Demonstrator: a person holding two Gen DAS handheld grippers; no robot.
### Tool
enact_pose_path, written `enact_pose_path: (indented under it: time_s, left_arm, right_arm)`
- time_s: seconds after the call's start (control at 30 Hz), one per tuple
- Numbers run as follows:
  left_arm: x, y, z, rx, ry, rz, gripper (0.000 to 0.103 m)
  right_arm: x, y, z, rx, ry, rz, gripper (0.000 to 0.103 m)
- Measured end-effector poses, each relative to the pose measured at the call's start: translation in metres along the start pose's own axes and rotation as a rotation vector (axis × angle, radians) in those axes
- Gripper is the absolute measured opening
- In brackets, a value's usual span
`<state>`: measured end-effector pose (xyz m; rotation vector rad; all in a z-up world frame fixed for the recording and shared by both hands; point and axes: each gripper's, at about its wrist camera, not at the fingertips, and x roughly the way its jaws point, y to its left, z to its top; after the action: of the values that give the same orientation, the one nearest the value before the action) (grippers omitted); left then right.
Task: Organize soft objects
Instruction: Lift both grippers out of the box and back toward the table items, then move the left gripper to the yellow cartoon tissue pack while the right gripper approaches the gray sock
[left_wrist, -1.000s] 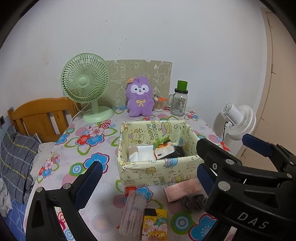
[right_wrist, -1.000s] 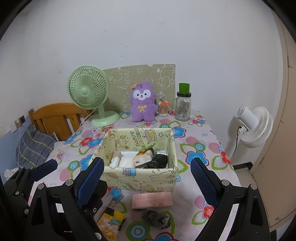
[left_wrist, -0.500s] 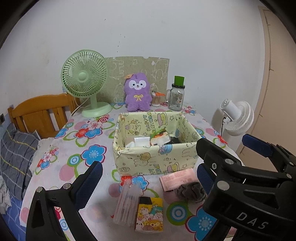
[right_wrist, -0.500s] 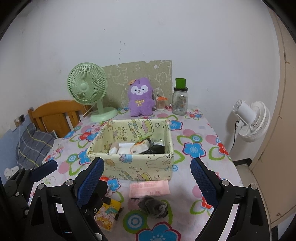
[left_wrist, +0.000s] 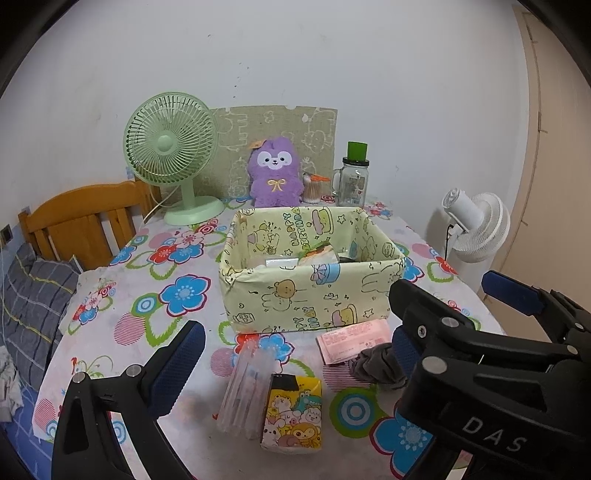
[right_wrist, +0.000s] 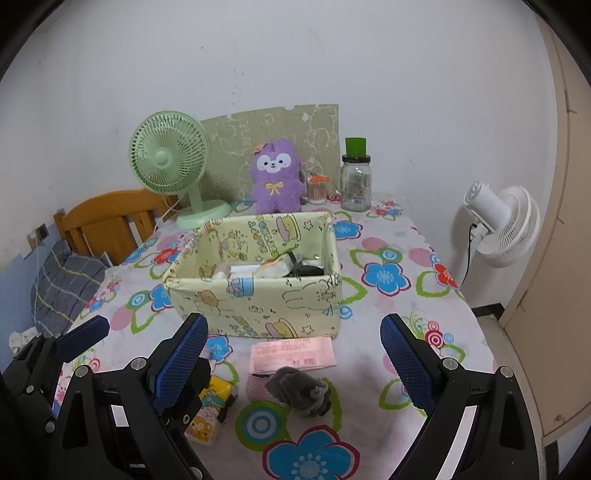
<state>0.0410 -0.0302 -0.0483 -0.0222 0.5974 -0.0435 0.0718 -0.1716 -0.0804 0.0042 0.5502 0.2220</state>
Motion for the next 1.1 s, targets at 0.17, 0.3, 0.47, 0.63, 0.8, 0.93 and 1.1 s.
enact_pose_path:
  time_s: [0.17,0.3,0.47,0.63,0.8,0.93,1.1]
  left_arm:
    - [0.006,-0.003,-0.008,0.002,0.015,-0.007,0.101]
    - [0.011,-0.005,-0.012,0.009,0.025,-0.005,0.100]
    - [0.017,-0.005,-0.018,0.007,0.043,-0.004,0.099]
    - [0.027,-0.004,-0.026,0.005,0.070,0.001,0.096]
    - [0.037,-0.004,-0.033,0.004,0.094,-0.016,0.096]
    - [0.044,-0.007,-0.037,0.011,0.112,-0.018,0.096]
    - [0.055,-0.010,-0.041,0.012,0.140,-0.034,0.096]
  right_arm:
    - [0.004,0.000,-0.007,-0.008,0.019,-0.006,0.096]
    - [0.009,-0.001,-0.013,-0.003,0.032,-0.007,0.096]
    - [0.018,-0.002,-0.020,-0.001,0.053,-0.003,0.096]
    - [0.029,-0.001,-0.028,-0.009,0.083,0.003,0.096]
    - [0.042,-0.004,-0.033,0.002,0.119,-0.016,0.096]
    - [0.051,-0.009,-0.037,0.012,0.151,-0.019,0.096]
    - [0.063,-0.012,-0.042,0.015,0.183,-0.018,0.096]
